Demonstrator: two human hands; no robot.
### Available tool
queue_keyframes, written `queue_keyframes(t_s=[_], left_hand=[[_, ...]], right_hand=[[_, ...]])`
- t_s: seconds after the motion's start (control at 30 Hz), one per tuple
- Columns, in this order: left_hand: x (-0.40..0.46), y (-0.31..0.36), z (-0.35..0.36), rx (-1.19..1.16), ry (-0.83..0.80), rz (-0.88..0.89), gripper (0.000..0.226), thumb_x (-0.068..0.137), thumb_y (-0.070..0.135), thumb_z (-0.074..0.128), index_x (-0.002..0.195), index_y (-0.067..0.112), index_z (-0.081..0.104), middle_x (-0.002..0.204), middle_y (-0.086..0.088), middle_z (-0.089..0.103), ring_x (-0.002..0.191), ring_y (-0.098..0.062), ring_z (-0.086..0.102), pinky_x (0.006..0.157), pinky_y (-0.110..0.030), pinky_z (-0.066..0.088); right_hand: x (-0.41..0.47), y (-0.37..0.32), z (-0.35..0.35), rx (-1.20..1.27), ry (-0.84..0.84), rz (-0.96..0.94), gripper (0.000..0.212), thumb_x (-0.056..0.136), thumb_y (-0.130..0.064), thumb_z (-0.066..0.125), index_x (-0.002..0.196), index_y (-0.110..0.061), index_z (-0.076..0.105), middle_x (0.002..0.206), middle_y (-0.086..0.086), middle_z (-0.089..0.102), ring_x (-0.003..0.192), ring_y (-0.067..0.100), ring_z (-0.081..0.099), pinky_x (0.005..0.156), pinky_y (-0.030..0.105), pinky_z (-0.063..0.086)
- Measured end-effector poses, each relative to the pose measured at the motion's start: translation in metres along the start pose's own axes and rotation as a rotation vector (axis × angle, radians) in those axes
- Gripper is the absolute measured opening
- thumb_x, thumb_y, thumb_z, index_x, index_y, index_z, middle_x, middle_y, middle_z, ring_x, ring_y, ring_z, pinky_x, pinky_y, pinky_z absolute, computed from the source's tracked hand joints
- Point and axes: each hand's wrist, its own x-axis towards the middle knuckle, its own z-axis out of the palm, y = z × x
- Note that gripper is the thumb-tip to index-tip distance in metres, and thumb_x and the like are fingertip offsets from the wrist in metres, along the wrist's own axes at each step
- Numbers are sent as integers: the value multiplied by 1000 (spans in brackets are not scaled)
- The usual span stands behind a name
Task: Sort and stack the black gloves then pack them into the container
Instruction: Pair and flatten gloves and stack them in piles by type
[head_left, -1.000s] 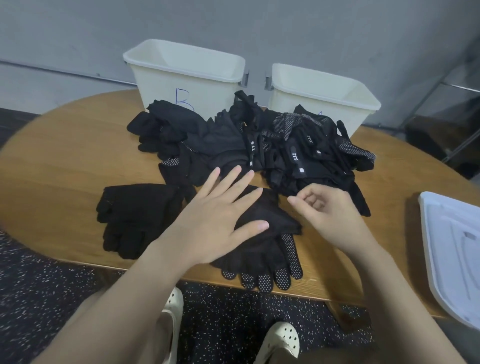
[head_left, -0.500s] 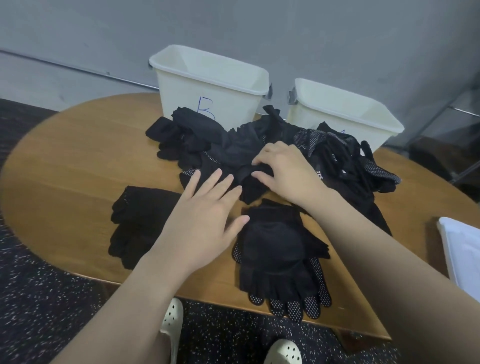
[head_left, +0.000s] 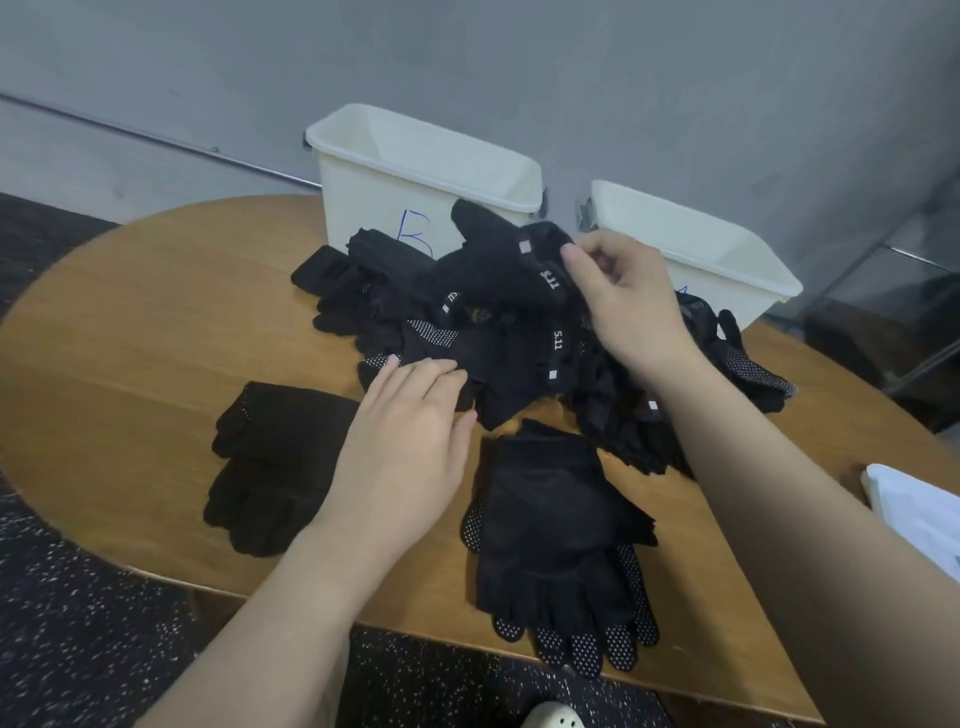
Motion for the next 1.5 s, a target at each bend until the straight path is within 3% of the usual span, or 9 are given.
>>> queue_keyframes(t_s=[0.2,0.43,0.57,0.77,0.97,1.13,1.23,1.33,1.5], left_hand=[[2,18,-12,-224,182,-73,40,103,28,52,140,13,58,144,0,53,135,-18,49,115,-37,39],[-8,46,-5,-402,168,-5,42,103,38,44,137,17,58,141,4,53,134,-12,49,113,-43,45],[-15,60,-1,-405,164,89,42,102,36,50,137,16,59,140,7,52,133,-10,49,112,-41,44],[-18,80,10,-434,14,174,79,90,47,74,156,19,39,154,8,42,144,-7,39,119,-29,36],[-8,85,15,-641,232,-57,25,100,22,64,124,17,66,111,17,67,104,0,63,88,-19,49],[-1,78,1,-834,424,-165,11,105,18,57,104,16,68,96,10,69,96,-8,66,84,-32,53],[5,66,-10,-1064,364,-299,17,103,30,61,105,19,73,109,-5,75,109,-29,70,96,-53,57],[3,62,-19,-1214,192,-403,19,102,25,61,115,17,73,118,-6,76,115,-25,70,99,-46,56],[-5,56,-19,-1146,-59,-413,23,101,15,59,119,8,72,114,-8,77,107,-25,73,89,-34,61]], right_hand=[[-27,-22,-31,605,-34,189,26,108,-16,49,97,-7,71,93,11,73,88,22,67,81,37,56],[-107,-18,-63,732,34,296,40,110,-21,43,125,12,60,129,33,63,116,43,61,103,60,50],[-131,-9,-53,799,124,336,40,109,-21,43,130,9,60,128,29,66,115,38,64,102,58,52],[-142,-5,-34,886,-3,310,40,108,-18,45,130,14,55,130,35,61,114,37,63,103,53,53],[-145,5,-35,818,-188,251,35,109,-20,41,127,1,64,131,13,69,126,27,65,102,44,55],[-138,22,-49,638,14,188,22,95,-27,61,114,-20,70,118,1,75,118,17,67,94,34,53],[-138,28,-53,516,-92,197,43,89,-38,70,130,-26,63,124,-12,71,124,5,61,104,30,48],[-141,25,-51,559,-229,249,59,84,-49,75,136,-26,59,120,-8,73,112,8,68,100,33,51],[-147,15,-42,508,-355,312,40,89,-38,75,125,-23,67,93,-2,78,83,10,66,71,27,54]])
